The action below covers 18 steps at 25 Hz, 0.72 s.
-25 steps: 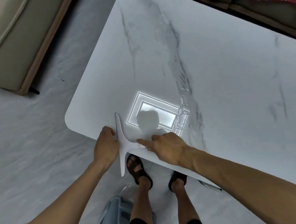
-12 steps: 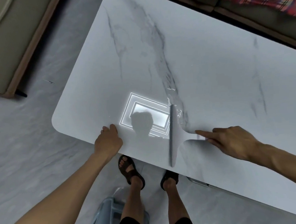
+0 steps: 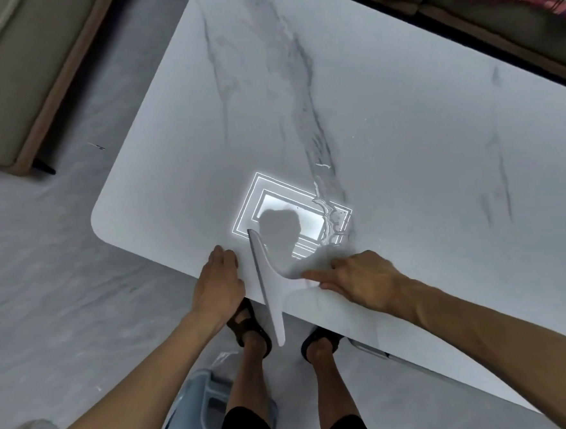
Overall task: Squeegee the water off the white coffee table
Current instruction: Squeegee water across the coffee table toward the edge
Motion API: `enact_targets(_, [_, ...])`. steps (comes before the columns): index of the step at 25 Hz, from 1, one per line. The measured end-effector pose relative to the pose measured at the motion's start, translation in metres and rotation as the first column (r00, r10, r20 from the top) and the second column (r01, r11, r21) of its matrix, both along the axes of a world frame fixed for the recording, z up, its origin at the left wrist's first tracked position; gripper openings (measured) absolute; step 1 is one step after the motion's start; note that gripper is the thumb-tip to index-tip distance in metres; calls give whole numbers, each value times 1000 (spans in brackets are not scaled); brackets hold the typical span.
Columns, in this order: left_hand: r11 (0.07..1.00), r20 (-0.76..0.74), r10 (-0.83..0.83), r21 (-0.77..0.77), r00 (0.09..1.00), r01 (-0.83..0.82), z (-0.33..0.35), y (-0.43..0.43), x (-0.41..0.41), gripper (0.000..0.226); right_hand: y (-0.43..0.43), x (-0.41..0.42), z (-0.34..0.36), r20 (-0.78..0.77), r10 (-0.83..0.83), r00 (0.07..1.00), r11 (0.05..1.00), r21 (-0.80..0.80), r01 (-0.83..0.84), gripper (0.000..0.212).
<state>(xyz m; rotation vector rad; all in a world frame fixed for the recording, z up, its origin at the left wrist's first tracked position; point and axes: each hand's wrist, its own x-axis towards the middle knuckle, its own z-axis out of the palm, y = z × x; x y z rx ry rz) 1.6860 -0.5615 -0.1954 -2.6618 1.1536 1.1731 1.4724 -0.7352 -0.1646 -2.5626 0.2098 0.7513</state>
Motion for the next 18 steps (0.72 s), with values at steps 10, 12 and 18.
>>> enact_targets(10, [983, -75, 8, 185, 997, 6, -20, -46, -67, 53, -126, -162, 45, -117, -108, 987, 956, -283, 71, 63])
enact_targets(12, [982, -83, 15, 190, 996, 1, -20, -49, -68, 51, -123, -167, 50, -149, -72, 986, 968, -248, 33, 59])
enact_targets(18, [980, -144, 21, 196, 989, 8, -23, -45, -56, 39, -30, -92, 5, -135, 171, 976, 984, 71, -162, 41])
